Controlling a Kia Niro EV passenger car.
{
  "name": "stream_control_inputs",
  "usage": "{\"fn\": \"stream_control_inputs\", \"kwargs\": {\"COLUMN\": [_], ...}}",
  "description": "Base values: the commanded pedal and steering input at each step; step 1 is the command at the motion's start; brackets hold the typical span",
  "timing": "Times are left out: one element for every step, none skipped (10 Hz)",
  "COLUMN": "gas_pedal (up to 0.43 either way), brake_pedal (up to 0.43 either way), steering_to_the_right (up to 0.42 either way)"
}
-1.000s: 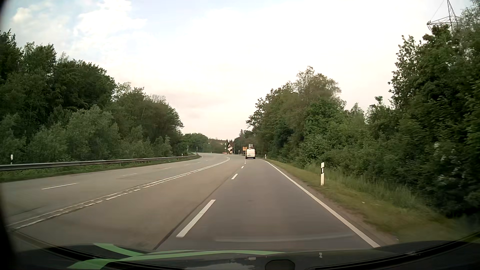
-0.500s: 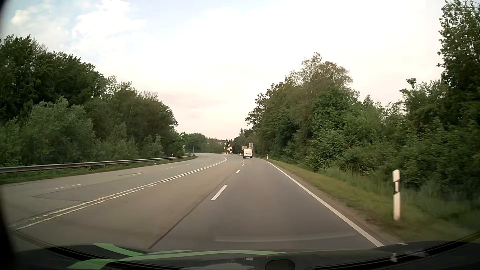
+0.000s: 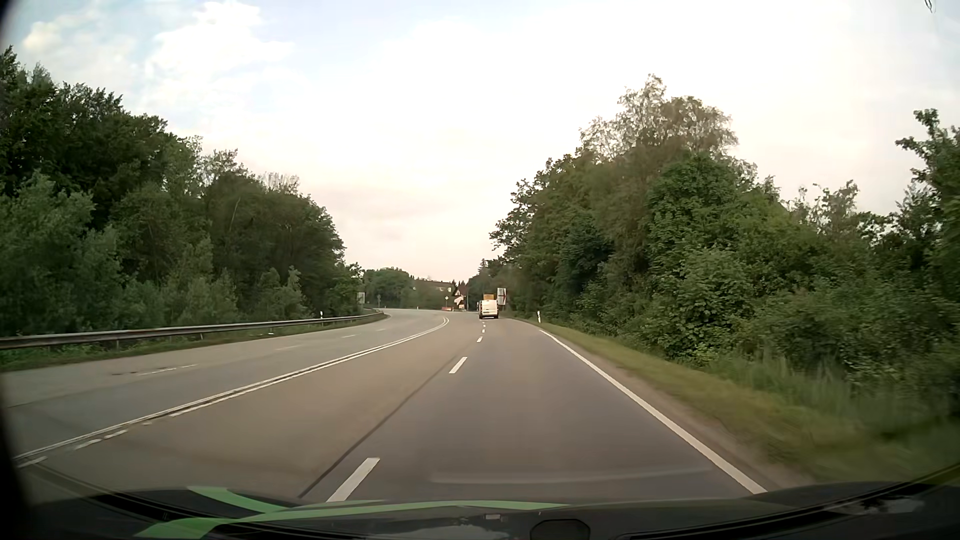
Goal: Follow the waypoints while adhering to traffic rules and regulations
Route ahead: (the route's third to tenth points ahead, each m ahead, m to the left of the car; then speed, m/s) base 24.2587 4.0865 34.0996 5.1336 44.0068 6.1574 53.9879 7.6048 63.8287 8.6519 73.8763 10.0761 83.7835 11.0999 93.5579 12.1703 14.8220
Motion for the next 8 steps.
{"fn": "stream_control_inputs", "kwargs": {"gas_pedal": [0.177, 0.177, 0.177, 0.177, 0.177, 0.177, 0.177, 0.177], "brake_pedal": [0.000, 0.000, 0.000, 0.000, 0.000, 0.000, 0.000, 0.000], "steering_to_the_right": [-0.001, -0.001, -0.001, -0.001, -0.002, -0.002, -0.002, -0.002]}}
